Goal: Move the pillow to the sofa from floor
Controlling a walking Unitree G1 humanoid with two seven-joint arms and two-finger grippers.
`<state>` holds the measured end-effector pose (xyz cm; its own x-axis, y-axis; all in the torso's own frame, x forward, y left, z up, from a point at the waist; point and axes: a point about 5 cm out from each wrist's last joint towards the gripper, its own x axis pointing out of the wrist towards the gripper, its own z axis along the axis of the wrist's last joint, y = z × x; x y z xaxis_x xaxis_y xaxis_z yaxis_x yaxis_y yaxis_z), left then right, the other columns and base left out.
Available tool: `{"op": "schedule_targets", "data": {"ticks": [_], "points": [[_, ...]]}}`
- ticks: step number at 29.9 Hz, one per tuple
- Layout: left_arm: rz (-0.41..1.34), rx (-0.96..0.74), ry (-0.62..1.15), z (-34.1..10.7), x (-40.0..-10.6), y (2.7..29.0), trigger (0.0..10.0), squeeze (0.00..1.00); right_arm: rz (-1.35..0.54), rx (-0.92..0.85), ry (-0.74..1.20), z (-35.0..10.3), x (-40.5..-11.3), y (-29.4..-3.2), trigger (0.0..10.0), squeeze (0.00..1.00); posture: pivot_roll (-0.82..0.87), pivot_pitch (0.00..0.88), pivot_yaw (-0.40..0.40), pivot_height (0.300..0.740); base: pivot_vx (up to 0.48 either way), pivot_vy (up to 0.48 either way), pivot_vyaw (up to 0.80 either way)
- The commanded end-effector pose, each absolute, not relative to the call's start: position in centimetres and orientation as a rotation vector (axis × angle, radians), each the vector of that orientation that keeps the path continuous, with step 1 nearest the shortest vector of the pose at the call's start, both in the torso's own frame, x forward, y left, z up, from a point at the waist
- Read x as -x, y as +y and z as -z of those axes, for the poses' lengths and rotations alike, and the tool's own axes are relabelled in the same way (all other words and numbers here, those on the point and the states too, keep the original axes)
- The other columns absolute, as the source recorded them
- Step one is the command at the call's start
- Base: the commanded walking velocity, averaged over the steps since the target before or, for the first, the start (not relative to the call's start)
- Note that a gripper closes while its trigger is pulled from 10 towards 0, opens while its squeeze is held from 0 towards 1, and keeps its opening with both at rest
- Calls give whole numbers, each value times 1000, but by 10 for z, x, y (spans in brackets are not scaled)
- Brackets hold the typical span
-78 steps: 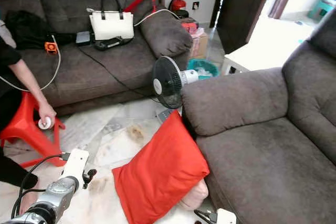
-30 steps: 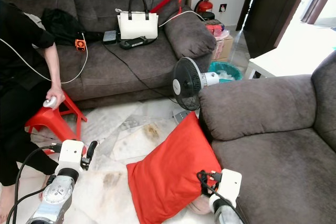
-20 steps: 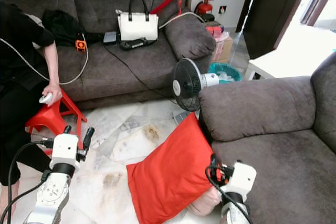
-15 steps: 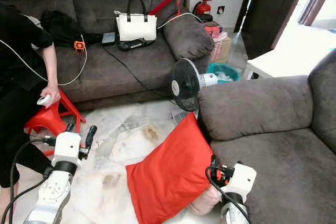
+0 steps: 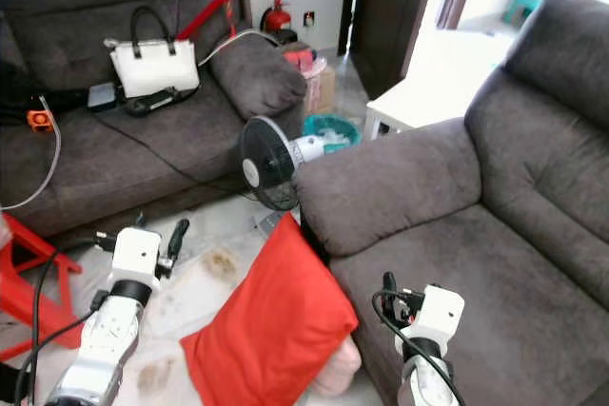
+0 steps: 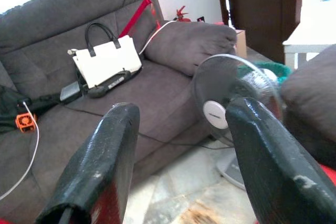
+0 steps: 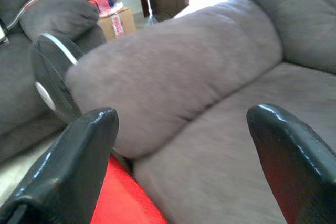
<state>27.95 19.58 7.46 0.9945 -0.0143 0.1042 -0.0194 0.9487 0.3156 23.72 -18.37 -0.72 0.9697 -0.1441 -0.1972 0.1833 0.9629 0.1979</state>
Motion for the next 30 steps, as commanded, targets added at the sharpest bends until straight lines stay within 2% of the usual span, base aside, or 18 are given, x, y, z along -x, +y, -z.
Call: {"op": "schedule_targets", "data": {"ticks": [1,18,27,30], "points": [[4,-316,-94,-74,-279,194,10000,0,166,-219,180,6,-238,-185,10000,0,92,8,-10,740,0,0,0],[32,-308,-76,-71,-278,186,10000,0,126,-182,203,7,-243,-182,10000,0,95,8,-14,740,0,0,0],[32,-308,-67,-70,-280,185,10000,0,128,-161,208,6,-246,-189,10000,0,94,2,-19,740,0,0,768],[35,-308,-64,-69,-280,184,10000,0,133,-165,215,7,-246,-191,10000,0,93,0,-20,740,0,0,0]]}}
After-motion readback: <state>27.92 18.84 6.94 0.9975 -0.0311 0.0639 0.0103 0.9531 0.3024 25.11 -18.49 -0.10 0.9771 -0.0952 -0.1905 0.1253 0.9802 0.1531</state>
